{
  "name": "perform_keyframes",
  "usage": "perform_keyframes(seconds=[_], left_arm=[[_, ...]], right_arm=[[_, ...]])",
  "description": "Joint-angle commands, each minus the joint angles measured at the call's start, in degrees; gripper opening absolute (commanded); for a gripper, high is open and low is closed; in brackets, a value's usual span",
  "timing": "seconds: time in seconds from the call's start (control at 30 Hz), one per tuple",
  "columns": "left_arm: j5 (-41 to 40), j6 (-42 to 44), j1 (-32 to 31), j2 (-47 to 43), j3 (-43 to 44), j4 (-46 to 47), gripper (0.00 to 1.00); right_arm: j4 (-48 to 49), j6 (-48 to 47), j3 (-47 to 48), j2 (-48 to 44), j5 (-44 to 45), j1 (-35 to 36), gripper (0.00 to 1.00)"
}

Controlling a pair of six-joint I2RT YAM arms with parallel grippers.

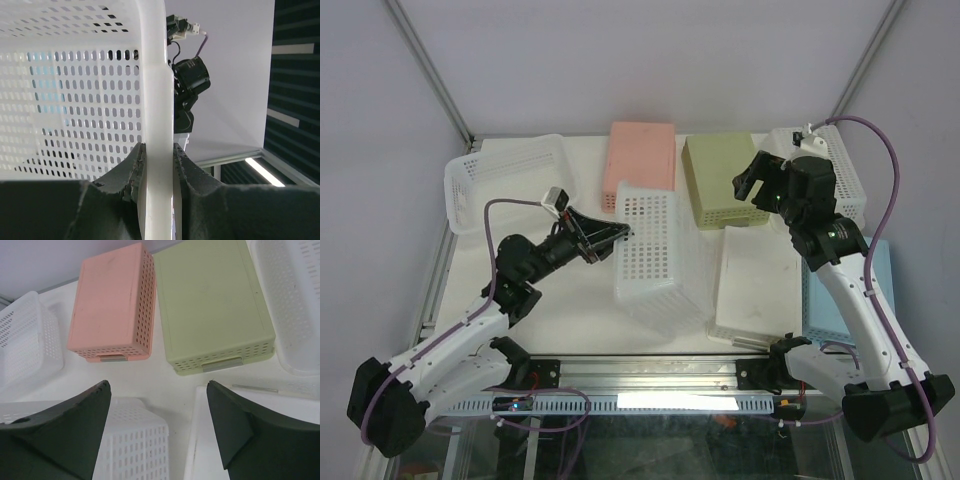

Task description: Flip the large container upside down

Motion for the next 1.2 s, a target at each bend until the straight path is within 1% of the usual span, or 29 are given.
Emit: perform_keyframes(seconds=[0.0, 0.03, 0.1, 0.13, 0.2, 0.27, 0.3, 0.33, 0.47, 0.6, 0.67, 0.9, 1.03, 1.1, 1.17], left_arm=[[2.86, 2.13, 3.97, -5.93, -2.76, -6.94, 0.15], [3.52, 3.92, 4.94, -7.29, -2.56, -10.71, 0.24], [3.69, 8.6, 6.78, -9.83, -0.36, -20.85, 0.34], [2.98, 11.8, 7.73, -10.67, 1.48, -29.25, 0.41], [0.09, 18.62, 8.57, -11.44, 6.36, -41.69, 0.56], [-3.86, 24.72, 8.81, -10.77, 11.59, -52.06, 0.78], [-5.87, 27.18, 8.85, -10.22, 13.77, -56.74, 0.9], [-7.85, 29.59, 8.84, -9.4, 16.46, -60.64, 0.98], [-14.72, 35.01, 8.84, -6.65, 21.92, -70.98, 0.99], [-22.4, 37.48, 8.84, -3.36, 26.59, -81.17, 0.99], [-25.01, 37.65, 8.84, -1.85, 27.92, -85.29, 0.99], [-27.37, 37.4, 8.87, -0.57, 28.56, -88.98, 0.99], [-26.03, 38.9, 8.84, -1.81, 30.63, -87.15, 0.99], [-24.82, 40.48, 8.84, -2.76, 31.61, -85.55, 0.99], [-23.47, 42.95, 8.84, -3.5, 32.64, -83.98, 0.99]], right_arm=[[3.23, 0.13, 0.27, -0.98, -0.96, -0.4, 0.81], [3.28, 0.15, 0.23, -0.99, -1.06, -0.41, 0.81], [3.32, 0.4, 0.3, -1.02, -1.54, -0.39, 0.81], [3.39, 0.49, 0.21, -1.02, -1.73, -0.38, 0.81], [3.58, 0.73, -0.02, -0.93, -2.09, -0.41, 0.81], [3.72, 0.89, -0.28, -0.86, -2.36, -0.38, 0.81], [3.82, 0.97, -0.44, -0.85, -2.48, -0.4, 0.81], [3.94, 1.06, -0.57, -0.84, -2.62, -0.41, 0.81], [3.89, 1.16, -0.76, -0.76, -2.85, -0.41, 0.81], [3.98, 1.01, -1.08, -0.93, -2.55, -0.39, 0.81], [4.03, 0.99, -1.28, -0.87, -2.55, -0.37, 0.82], [4.37, 1.38, -1.57, -0.4, -3.12, -0.33, 0.82], [4.53, 1.53, -1.44, -0.32, -3.8, -0.4, 0.82], [5.37, 1.73, -1.5, -0.44, -7.2, -0.37, 0.82], [8.63, 1.46, -2.64, -0.87, -17.39, -0.34, 0.82]])
